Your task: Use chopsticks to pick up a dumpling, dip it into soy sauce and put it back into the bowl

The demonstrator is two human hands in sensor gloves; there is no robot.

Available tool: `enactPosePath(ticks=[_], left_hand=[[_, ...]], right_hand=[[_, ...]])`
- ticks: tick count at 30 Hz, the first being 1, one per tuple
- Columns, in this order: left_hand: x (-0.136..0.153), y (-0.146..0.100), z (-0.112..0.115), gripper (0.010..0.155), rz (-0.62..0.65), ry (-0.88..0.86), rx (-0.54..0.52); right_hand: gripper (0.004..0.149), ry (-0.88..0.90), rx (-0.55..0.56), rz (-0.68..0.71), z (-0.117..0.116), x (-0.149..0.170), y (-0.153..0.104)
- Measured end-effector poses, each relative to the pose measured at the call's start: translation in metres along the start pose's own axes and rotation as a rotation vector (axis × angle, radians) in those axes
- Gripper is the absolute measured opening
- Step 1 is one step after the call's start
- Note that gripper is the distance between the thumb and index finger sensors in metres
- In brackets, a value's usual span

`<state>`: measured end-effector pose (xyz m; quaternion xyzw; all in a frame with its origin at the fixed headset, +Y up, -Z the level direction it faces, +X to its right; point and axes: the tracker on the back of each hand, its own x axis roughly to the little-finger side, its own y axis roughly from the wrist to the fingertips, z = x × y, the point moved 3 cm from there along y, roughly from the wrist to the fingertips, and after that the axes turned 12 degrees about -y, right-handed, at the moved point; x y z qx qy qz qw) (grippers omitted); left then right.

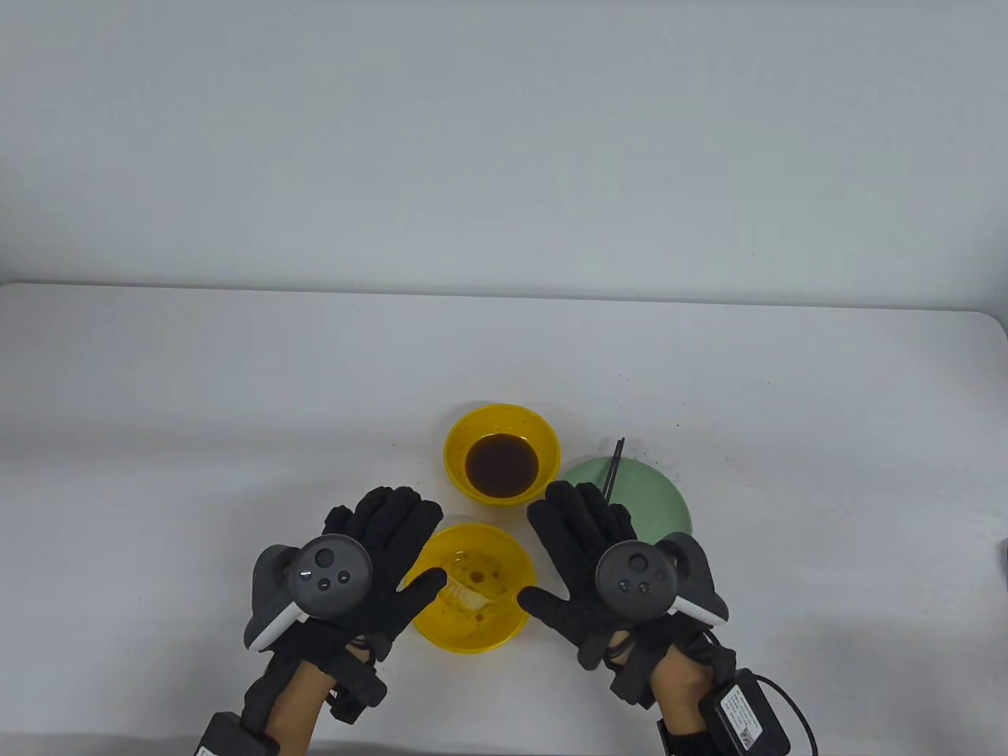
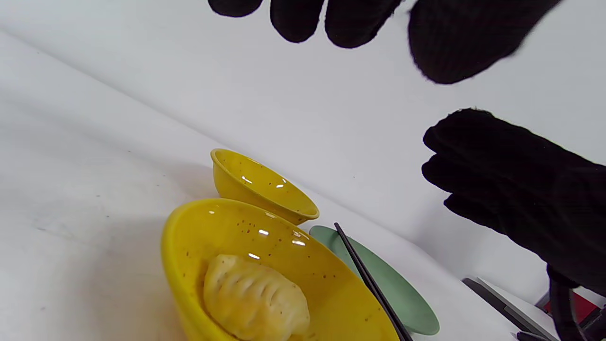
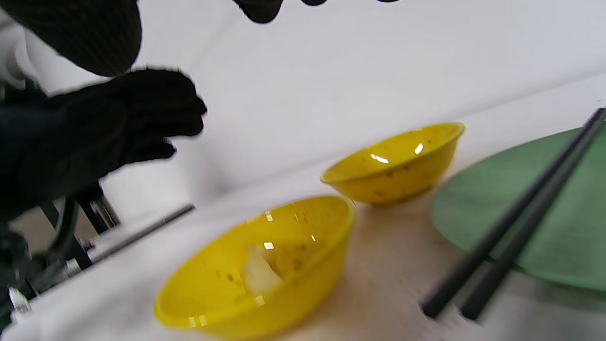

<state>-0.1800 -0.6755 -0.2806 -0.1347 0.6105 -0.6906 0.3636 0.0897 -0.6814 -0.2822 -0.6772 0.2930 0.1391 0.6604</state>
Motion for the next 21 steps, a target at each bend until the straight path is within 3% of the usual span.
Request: enactPosePath(ticks=[5, 21], left_hand=[[-0.006, 0.0, 0.004, 0.08, 0.016, 0.045, 0.008], [-0.01, 0.0, 0.01, 0.078, 0.025, 0.083, 0.018]], right_hand=[[0.092, 0.083, 0.032, 0.015, 0.001, -0.004, -0.002], [0.083, 0.097, -0.014, -0.003, -0.009, 0.0, 0.004]])
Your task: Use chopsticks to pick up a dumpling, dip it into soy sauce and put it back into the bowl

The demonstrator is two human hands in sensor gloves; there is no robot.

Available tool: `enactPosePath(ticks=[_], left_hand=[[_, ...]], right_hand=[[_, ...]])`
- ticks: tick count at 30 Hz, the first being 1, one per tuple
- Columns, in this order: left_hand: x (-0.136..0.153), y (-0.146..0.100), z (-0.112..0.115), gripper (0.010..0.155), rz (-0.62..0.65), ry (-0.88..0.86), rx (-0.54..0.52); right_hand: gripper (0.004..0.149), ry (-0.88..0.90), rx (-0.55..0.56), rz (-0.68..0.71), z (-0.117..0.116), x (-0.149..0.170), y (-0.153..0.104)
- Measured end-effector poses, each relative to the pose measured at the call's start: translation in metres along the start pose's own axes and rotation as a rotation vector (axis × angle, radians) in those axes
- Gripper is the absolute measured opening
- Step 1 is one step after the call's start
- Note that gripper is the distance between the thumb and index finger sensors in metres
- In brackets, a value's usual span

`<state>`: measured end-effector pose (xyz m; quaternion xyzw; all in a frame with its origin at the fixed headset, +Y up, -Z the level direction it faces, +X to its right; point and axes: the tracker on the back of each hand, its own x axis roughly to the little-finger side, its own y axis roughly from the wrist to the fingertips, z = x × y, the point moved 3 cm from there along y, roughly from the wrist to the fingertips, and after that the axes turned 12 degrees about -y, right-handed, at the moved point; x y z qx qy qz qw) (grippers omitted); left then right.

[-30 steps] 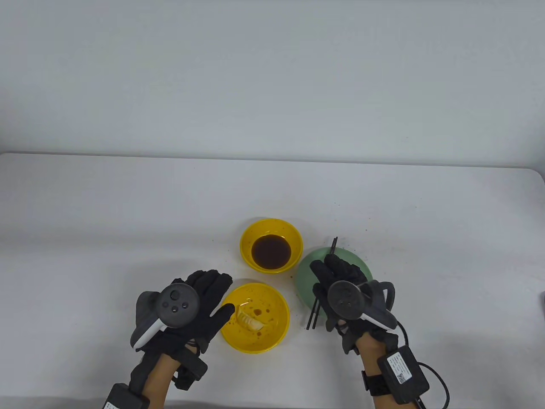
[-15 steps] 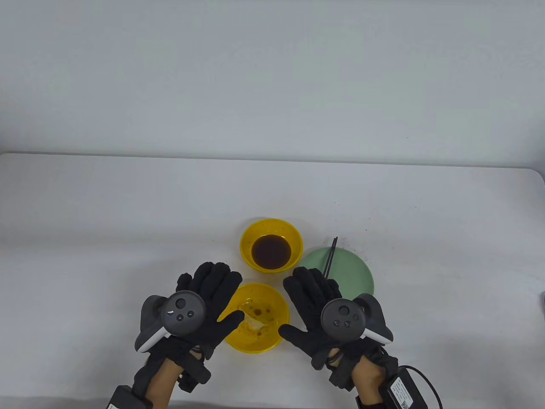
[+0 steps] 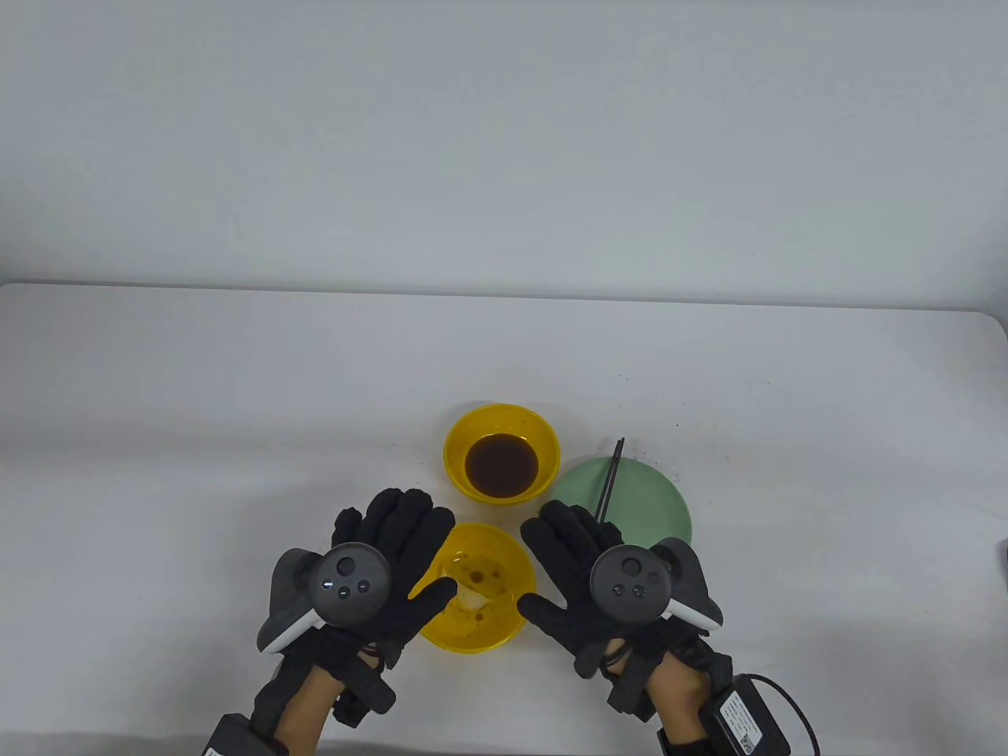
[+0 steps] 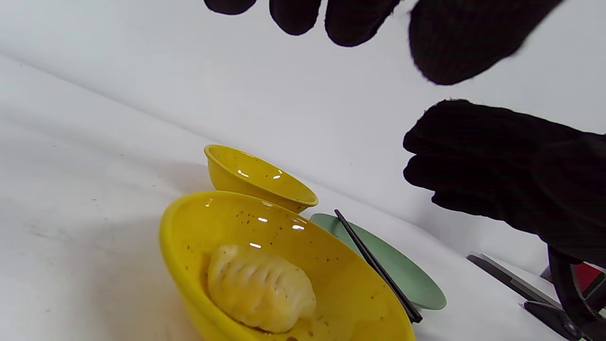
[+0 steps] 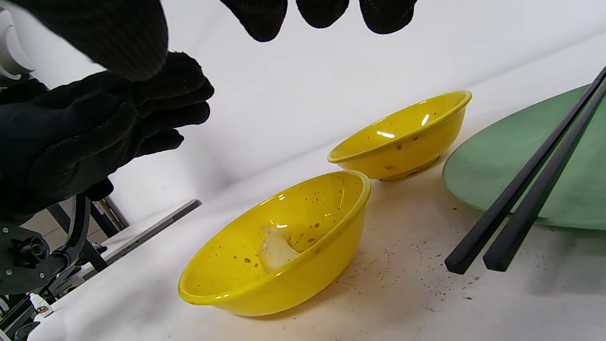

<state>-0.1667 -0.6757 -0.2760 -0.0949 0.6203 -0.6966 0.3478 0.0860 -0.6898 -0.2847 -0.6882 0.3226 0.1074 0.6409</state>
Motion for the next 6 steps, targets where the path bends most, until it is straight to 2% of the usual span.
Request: enactPosePath(ticks=[6], left_hand=[[0.0006, 0.0001, 0.0012, 0.077, -0.013, 0.012, 0.005]], right_hand=[[0.082, 0.001, 0.003, -0.002, -0.0004, 0.0001, 0.0003]])
